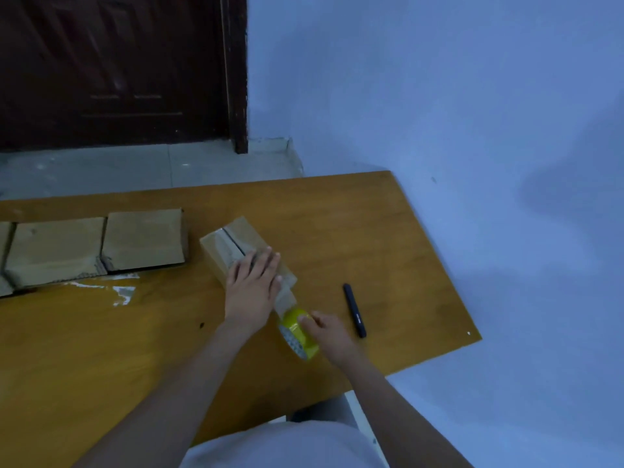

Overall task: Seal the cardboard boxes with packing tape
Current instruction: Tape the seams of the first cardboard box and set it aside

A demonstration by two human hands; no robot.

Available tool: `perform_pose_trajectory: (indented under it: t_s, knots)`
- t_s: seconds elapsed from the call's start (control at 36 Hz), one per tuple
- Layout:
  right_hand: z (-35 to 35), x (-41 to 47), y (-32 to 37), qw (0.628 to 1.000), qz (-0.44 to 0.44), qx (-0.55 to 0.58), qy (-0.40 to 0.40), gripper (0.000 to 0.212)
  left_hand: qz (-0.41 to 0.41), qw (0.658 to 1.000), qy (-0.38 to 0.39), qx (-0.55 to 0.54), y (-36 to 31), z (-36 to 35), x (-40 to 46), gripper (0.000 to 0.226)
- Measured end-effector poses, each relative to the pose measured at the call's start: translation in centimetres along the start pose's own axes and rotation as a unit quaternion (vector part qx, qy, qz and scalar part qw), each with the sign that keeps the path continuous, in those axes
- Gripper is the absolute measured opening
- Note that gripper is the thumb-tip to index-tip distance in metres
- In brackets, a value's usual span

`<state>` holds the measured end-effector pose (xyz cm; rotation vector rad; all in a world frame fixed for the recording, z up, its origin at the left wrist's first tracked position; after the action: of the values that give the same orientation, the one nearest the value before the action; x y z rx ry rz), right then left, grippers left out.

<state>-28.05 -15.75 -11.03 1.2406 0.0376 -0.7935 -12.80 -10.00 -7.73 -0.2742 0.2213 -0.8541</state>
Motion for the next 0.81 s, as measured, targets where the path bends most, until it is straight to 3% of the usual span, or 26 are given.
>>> perform_pose_trajectory:
  t_s: [0.11, 0.22, 0.28, 0.36, 0.42, 0.5, 0.56, 0.61, 0.67, 0.75, 0.81]
  knots:
    - [-0.8, -0.3, -2.1, 0.997, -0.038, -0.059, -0.018, 0.043, -0.019, 0.999, -0.028, -0.013, 0.2, -0.2, 0.2, 0.06]
    - [-0.8, -0.3, -1.8, 0.995, -0.027, -0.093, -0.019, 0.045, -0.024, 0.991, -0.123, -0.037, -0.1, 1.0, -0.5, 0.042]
    - [-0.8, -0.6, -1.7, 0.995, -0.019, -0.098, -0.013, 0.04, -0.053, 0.982, -0.18, -0.027, -0.9, 1.6, -1.3, 0.033]
    - [-1.2, -1.0, -1.8, 0.999, -0.022, -0.048, -0.011, 0.049, -0.069, 0.98, -0.186, -0.013, -1.7, 1.8, -1.7, 0.033]
    - [-1.1, -1.5, -1.7, 0.999, -0.038, -0.003, -0.02, 0.055, -0.074, 0.984, -0.162, 0.014, -1.9, 1.2, -2.1, 0.039]
    - [-0.1, -2.0, -2.0, 0.997, -0.061, 0.024, -0.035, 0.064, -0.077, 0.989, -0.107, 0.066, -2.1, -0.5, -3.4, 0.076]
    - [1.8, -2.1, -1.8, 0.991, -0.068, 0.011, -0.114, 0.071, -0.07, 0.991, -0.084, 0.071, -1.8, -1.3, -4.0, 0.094]
    - [4.4, -1.6, -2.1, 0.974, -0.06, -0.039, -0.214, 0.071, -0.063, 0.992, -0.086, 0.067, -1.6, -1.3, -4.1, 0.098]
    - [6.9, -0.4, -3.1, 0.947, -0.078, -0.18, -0.253, 0.057, -0.059, 0.992, -0.084, 0.072, -1.7, -1.2, -4.2, 0.099]
    - [8.9, 1.1, -5.7, 0.92, -0.175, -0.285, -0.206, 0.057, -0.055, 0.993, -0.079, 0.069, -1.5, -1.3, -4.3, 0.093]
    - [8.8, 1.6, -6.9, 0.914, -0.191, -0.327, -0.146, 0.051, -0.053, 0.993, -0.08, 0.064, -1.5, -1.4, -4.3, 0.092]
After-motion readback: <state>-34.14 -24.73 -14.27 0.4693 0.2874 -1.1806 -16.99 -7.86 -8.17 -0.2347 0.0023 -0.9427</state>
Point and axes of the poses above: each hand's wrist, its own x-axis towards the middle knuckle, its own z-axis out of the back of the hand, y = z × x, the point moved 8 cm from there along x, towards the middle knuckle, and after that the axes turned 7 degrees about z, right-handed, at the moved point
